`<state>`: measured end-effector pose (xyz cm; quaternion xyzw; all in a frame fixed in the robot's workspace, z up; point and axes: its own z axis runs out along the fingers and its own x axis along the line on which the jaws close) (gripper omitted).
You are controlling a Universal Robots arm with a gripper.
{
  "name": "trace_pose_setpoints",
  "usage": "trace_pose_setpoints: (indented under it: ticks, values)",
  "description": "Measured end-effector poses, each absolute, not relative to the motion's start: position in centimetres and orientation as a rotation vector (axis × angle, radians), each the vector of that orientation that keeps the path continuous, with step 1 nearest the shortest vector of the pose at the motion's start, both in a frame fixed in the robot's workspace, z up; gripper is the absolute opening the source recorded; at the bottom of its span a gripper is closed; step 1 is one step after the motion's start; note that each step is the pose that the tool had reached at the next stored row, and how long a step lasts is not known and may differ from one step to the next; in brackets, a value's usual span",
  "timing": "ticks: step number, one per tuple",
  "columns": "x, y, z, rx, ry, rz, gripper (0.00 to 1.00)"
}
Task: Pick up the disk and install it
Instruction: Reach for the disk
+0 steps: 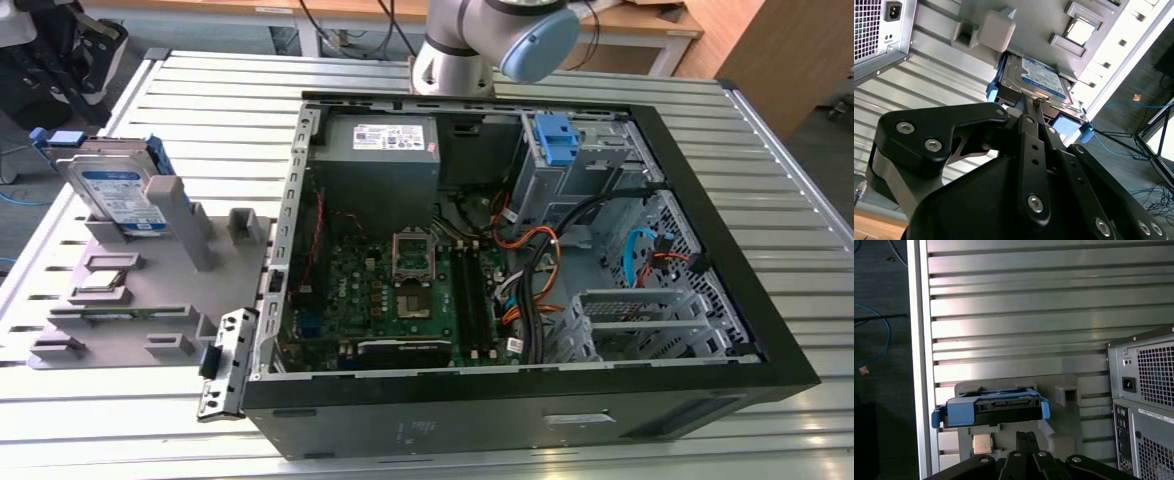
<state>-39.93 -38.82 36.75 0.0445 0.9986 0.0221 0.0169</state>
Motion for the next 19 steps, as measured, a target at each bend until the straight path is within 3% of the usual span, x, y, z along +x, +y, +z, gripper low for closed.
trace_pose_setpoints:
  ticks: [19]
  values:
    - [-40.11,-38.83,36.57,0.138,3.104,0.069,0.11]
